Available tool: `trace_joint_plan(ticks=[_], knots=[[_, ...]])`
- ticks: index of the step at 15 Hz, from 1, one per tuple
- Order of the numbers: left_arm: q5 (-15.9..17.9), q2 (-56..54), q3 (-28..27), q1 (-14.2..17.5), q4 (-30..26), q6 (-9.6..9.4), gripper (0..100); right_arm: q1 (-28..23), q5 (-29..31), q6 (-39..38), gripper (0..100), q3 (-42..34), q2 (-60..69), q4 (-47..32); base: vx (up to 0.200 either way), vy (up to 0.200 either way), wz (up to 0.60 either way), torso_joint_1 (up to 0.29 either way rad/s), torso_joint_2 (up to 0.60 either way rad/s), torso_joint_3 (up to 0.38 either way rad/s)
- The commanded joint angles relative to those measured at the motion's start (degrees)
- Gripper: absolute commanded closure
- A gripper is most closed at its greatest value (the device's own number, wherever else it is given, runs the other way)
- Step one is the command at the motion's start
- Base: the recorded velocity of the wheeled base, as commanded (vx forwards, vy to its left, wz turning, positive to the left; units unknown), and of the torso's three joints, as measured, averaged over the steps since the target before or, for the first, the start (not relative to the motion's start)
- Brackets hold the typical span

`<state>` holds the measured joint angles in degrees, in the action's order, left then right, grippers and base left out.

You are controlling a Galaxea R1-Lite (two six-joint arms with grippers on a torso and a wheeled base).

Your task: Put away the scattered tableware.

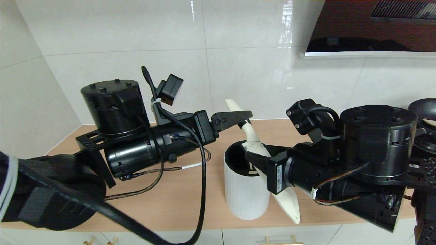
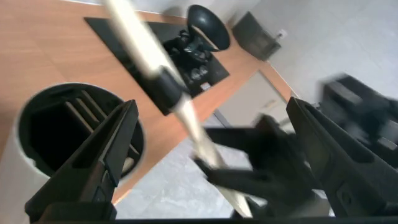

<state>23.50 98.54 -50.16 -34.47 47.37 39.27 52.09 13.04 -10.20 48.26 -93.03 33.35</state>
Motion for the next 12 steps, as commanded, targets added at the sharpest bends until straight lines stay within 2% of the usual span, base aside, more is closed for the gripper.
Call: trace_joint_plan(ticks=[1, 12], knots=[[-0.83, 4.21, -1.34, -0.07, 0.0, 0.02, 0, 0.29, 0.32, 0.01, 100, 0.08, -0.23, 0.13, 0.0, 0.0, 0.0, 0.0, 0.0, 0.0], [-4.87, 5.61, -2.22, -2.18, 2.99, -0.07, 0, 2.49, 0.32, 0.01, 100, -0.71, -1.19, 0.48, 0.0, 0.0, 0.0, 0.0, 0.0, 0.0]])
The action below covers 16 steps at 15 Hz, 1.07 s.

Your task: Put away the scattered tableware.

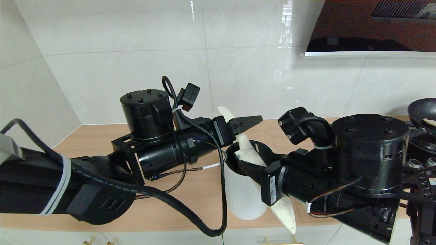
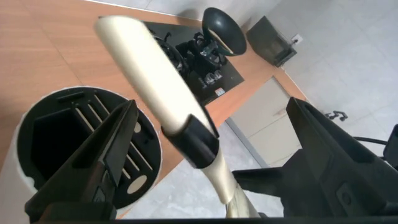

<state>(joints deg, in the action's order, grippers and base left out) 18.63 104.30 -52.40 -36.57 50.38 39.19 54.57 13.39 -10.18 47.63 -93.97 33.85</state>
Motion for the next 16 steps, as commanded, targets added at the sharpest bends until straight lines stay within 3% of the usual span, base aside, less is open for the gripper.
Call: trace_joint_plan(ticks=[1, 6, 7, 16], knots=[[0.01, -0.24, -0.08, -0.08, -0.02, 0.01, 0, 0.01, 0.06, -0.02, 100, -0.08, -0.25, -0.02, 0.0, 0.0, 0.0, 0.0, 0.0, 0.0], [-0.79, 0.46, -0.16, 0.01, -0.02, 0.01, 0, 0.01, 0.24, -0.02, 100, -0.17, 0.01, -0.02, 0.0, 0.0, 0.0, 0.0, 0.0, 0.0], [-0.87, 0.64, -0.16, 0.01, -0.02, -0.08, 100, 0.01, 0.68, -0.02, 100, -0.08, 0.1, -0.02, 0.0, 0.0, 0.0, 0.0, 0.0, 0.0], [-0.87, 0.55, -0.34, 0.01, 0.07, -0.26, 100, 0.01, 1.64, 0.07, 100, -0.17, 0.1, 0.78, 0.0, 0.0, 0.0, 0.0, 0.0, 0.0]])
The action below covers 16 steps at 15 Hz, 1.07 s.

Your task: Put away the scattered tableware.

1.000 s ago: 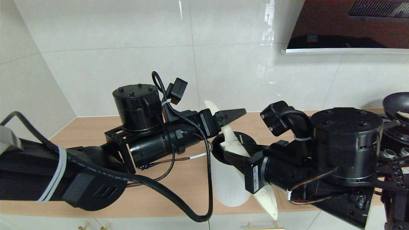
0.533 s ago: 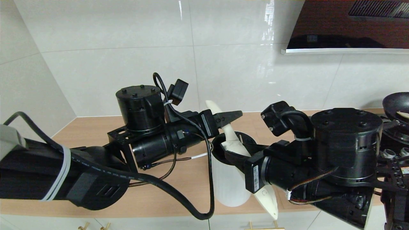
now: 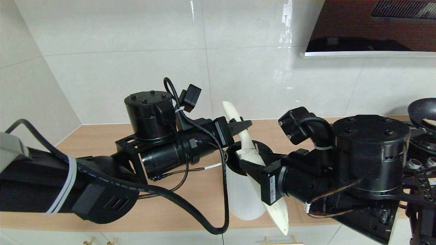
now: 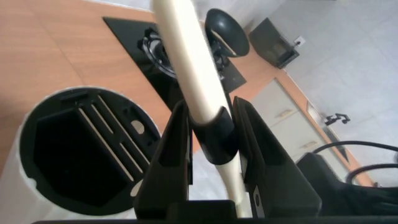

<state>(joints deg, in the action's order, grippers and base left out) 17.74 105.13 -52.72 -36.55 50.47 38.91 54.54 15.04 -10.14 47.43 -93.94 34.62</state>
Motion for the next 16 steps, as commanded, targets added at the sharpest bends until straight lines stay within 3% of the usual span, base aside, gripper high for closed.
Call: trace_joint_plan(ticks=[1, 5, 6, 13, 15, 16], knots=[[-0.07, -0.28, -0.01, -0.02, 0.24, 0.02, 100, 0.04, 0.16, 0.04, 100, 0.12, 0.07, 0.1, 0.0, 0.0, 0.0, 0.0, 0.0, 0.0], [-0.25, -0.63, -0.01, -0.02, 0.6, 0.02, 100, 0.04, 0.6, -0.05, 100, 0.2, 0.07, 0.1, 0.0, 0.0, 0.0, 0.0, 0.0, 0.0], [-0.33, -0.63, 0.08, -0.02, 0.6, 0.02, 100, 0.04, 0.6, -0.05, 0, 0.2, 0.07, 0.1, 0.0, 0.0, 0.0, 0.0, 0.0, 0.0], [-0.6, -4.23, 0.17, 1.3, 0.6, -0.5, 100, -1.54, 1.74, 0.47, 0, -0.32, 3.15, 2.56, 0.0, 0.0, 0.0, 0.0, 0.0, 0.0], [-0.6, -5.2, 0.17, 2.8, 0.6, -2.35, 100, -4.0, 1.83, 0.65, 0, -0.32, 4.73, 2.56, 0.0, 0.0, 0.0, 0.0, 0.0, 0.0], [-0.69, -6.69, 0.17, 4.56, 0.6, -5.07, 100, -5.76, 1.83, 0.65, 0, -0.24, 6.05, 2.56, 0.0, 0.0, 0.0, 0.0, 0.0, 0.0]])
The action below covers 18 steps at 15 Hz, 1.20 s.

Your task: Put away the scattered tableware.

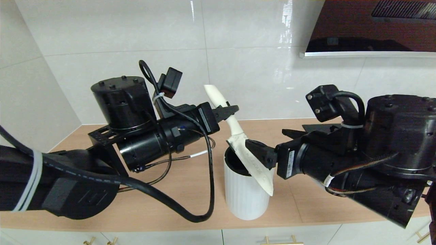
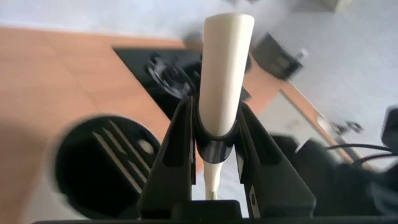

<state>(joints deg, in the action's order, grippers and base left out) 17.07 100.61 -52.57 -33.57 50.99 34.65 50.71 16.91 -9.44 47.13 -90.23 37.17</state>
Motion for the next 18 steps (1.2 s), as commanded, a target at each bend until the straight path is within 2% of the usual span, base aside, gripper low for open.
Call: trace_joint_plan(ticks=[1, 4, 6, 8, 10, 12, 13, 14, 18], knots=[[-0.81, -3.93, 0.01, 3.34, 0.07, -3.8, 100, -3.25, -0.03, 1.17, 0, -0.11, 3.66, 0.01, 0.0, 0.0, 0.0, 0.0, 0.0, 0.0], [-3.8, -7.88, 0.01, 4.22, 0.07, -8.89, 100, -4.31, -0.12, 2.32, 0, -0.2, 4.37, 0.01, 0.0, 0.0, 0.0, 0.0, 0.0, 0.0], [-3.8, -10.08, 1.15, 4.22, 0.16, -12.32, 100, -4.31, -0.03, 2.32, 0, -0.28, 4.28, 0.01, 0.0, 0.0, 0.0, 0.0, 0.0, 0.0], [-3.8, -9.82, 1.94, 4.31, 2.88, -17.77, 100, -4.31, -0.03, 2.32, 0, -0.28, 4.28, 0.01, 0.0, 0.0, 0.0, 0.0, 0.0, 0.0], [-3.27, -7.97, 4.05, 4.22, 9.12, -24.45, 100, -4.39, -0.03, 2.32, 0, -0.28, 4.28, 0.01, 0.0, 0.0, 0.0, 0.0, 0.0, 0.0], [-3.27, -6.57, 5.98, 3.34, 12.2, -31.13, 100, -4.39, -0.03, 2.32, 0, -0.37, 4.19, 0.01, 0.0, 0.0, 0.0, 0.0, 0.0, 0.0], [-3.27, -6.57, 6.51, 2.28, 12.38, -32.18, 100, -4.39, -0.03, 2.32, 0, -0.37, 4.19, 0.01, 0.0, 0.0, 0.0, 0.0, 0.0, 0.0], [-3.27, -6.65, 6.86, 1.23, 12.38, -32.45, 100, -4.39, -0.03, 2.32, 0, -0.37, 4.19, 0.01, 0.0, 0.0, 0.0, 0.0, 0.0, 0.0], [-3.36, -5.42, 7.04, -1.06, 14.49, -32.54, 100, -4.39, -0.03, 2.32, 0, -0.46, 4.1, 0.01, 0.0, 0.0, 0.0, 0.0, 0.0, 0.0]])
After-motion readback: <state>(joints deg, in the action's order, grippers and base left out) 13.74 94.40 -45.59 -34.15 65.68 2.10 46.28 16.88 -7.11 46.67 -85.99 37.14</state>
